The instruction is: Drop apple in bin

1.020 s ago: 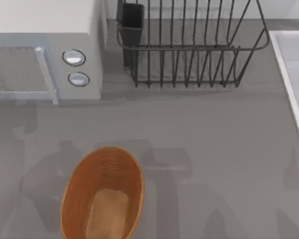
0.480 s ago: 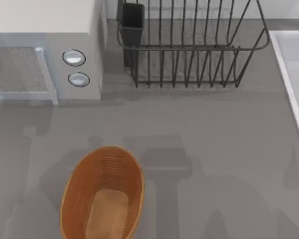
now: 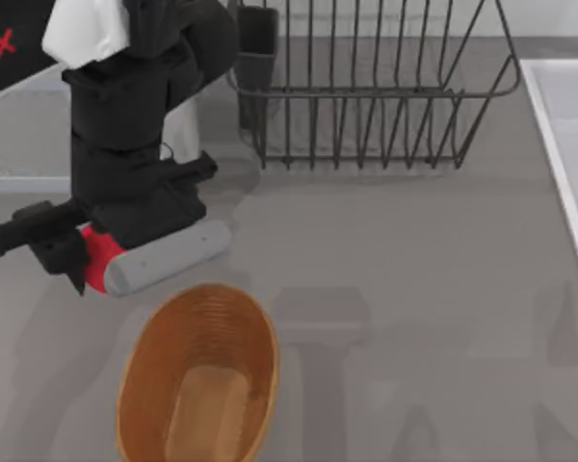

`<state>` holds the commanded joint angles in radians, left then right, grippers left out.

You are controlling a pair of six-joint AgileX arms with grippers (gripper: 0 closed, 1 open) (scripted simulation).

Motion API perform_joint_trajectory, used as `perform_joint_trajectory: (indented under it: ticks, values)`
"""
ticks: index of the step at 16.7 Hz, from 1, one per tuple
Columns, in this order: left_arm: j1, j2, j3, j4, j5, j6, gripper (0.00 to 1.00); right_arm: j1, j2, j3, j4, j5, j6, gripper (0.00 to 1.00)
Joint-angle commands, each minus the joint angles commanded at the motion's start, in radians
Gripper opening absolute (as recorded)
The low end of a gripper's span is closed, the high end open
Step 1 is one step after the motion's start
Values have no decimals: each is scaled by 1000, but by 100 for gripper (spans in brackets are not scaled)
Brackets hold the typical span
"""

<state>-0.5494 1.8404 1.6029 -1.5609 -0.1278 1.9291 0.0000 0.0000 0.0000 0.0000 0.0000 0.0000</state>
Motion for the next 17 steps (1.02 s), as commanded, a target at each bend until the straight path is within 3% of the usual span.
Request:
perform_joint_trajectory:
  ticks: [4,7,13,17]
  values:
    - [-286,49,60,-78,-52,148,0,0,0,0,0,0,0,100]
    - [-391,63,84,-106,-78,206,0,0,0,0,0,0,0,100]
    - [-404,61,81,-104,-80,216,0,0,0,0,0,0,0,100]
    - [-392,50,-23,-9,-86,231,0,0,0,0,0,0,0,100]
